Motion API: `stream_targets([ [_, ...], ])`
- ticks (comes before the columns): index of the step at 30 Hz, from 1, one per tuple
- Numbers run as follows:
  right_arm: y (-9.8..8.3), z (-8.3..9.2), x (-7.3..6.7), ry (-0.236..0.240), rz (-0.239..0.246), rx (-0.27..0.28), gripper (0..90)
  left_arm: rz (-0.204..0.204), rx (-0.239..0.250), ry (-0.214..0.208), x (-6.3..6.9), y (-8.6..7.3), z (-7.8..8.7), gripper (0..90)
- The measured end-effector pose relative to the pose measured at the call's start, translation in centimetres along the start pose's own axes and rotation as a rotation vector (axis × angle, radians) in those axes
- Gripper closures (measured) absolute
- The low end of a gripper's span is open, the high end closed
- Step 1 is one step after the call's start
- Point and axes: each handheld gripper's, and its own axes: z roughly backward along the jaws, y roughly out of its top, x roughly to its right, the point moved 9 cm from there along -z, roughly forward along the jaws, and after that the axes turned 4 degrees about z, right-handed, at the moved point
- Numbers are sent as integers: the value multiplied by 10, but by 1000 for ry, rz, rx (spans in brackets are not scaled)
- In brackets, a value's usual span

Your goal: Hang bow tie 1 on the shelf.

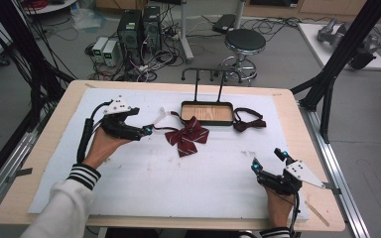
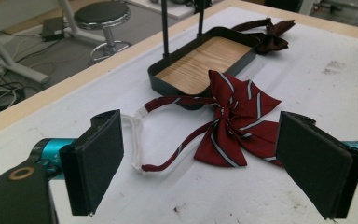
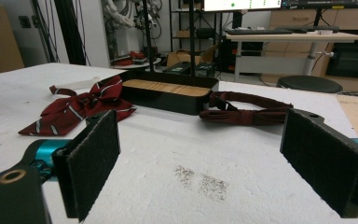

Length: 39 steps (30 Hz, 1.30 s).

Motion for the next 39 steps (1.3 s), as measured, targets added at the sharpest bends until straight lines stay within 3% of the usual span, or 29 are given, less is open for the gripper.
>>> stream_targets([
  [7,0,0,0,0,0,0,111,-37,-63,-22,6,3,-21,161],
  [14,0,0,0,0,-7,-4,111,-45,-80,-53,12,9,-38,166],
  [18,0,0,0,0,-5,-1,111,-28,-95,-92,13,9,-51,166],
  [39,0,0,0,-3,-12,-3,111,-19,-229,-175,21,0,-101,167],
])
